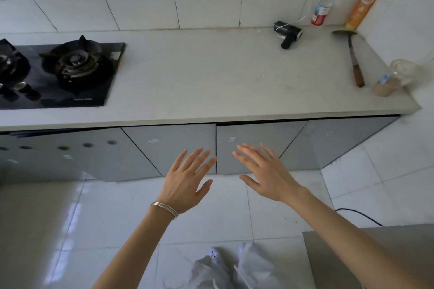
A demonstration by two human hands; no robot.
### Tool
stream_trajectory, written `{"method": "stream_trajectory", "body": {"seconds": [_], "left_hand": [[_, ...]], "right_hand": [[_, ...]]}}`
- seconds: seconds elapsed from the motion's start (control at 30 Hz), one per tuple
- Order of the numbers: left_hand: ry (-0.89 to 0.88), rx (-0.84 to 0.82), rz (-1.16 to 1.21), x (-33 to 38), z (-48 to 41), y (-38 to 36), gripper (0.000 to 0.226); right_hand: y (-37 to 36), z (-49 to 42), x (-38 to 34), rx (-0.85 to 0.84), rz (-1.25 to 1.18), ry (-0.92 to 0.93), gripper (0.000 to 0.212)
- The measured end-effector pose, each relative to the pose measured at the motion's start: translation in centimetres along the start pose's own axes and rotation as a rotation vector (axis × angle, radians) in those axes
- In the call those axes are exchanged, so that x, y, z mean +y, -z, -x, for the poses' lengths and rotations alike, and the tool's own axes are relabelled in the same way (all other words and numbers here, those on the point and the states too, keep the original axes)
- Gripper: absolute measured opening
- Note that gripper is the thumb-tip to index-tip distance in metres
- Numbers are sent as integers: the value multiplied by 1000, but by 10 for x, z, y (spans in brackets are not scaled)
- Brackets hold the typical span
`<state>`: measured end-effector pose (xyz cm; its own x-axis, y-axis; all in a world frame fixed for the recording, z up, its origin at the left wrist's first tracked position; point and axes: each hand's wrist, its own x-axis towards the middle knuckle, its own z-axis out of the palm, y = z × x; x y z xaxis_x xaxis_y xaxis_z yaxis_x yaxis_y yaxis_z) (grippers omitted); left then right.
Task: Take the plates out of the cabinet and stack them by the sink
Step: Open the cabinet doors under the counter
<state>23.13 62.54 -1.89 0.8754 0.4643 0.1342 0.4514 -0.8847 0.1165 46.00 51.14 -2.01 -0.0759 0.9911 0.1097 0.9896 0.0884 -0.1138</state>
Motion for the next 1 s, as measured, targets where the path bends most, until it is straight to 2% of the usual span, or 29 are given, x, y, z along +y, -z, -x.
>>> {"method": "stream_trajectory", "body": {"seconds": [0.3,0.5,0.6,0.73,1.0], "left_hand": [[-23,-3,8,-36,-50,-38,49],[26,-80,3,-57,-88,-66,50],[44,-92,-1,-68,-103,-89,49],[68,-48,-2,-91,-122,-124,50],[24,-19,-48,-123,-153,-175,67]], "right_hand": [[-35,-51,41,-145,19,72,57],[-53,-84,74,-196,14,91,58],[-76,-101,90,-201,23,121,58],[-118,-118,106,-186,9,71,56],[-195,-147,113,-155,-44,-13,59]]}}
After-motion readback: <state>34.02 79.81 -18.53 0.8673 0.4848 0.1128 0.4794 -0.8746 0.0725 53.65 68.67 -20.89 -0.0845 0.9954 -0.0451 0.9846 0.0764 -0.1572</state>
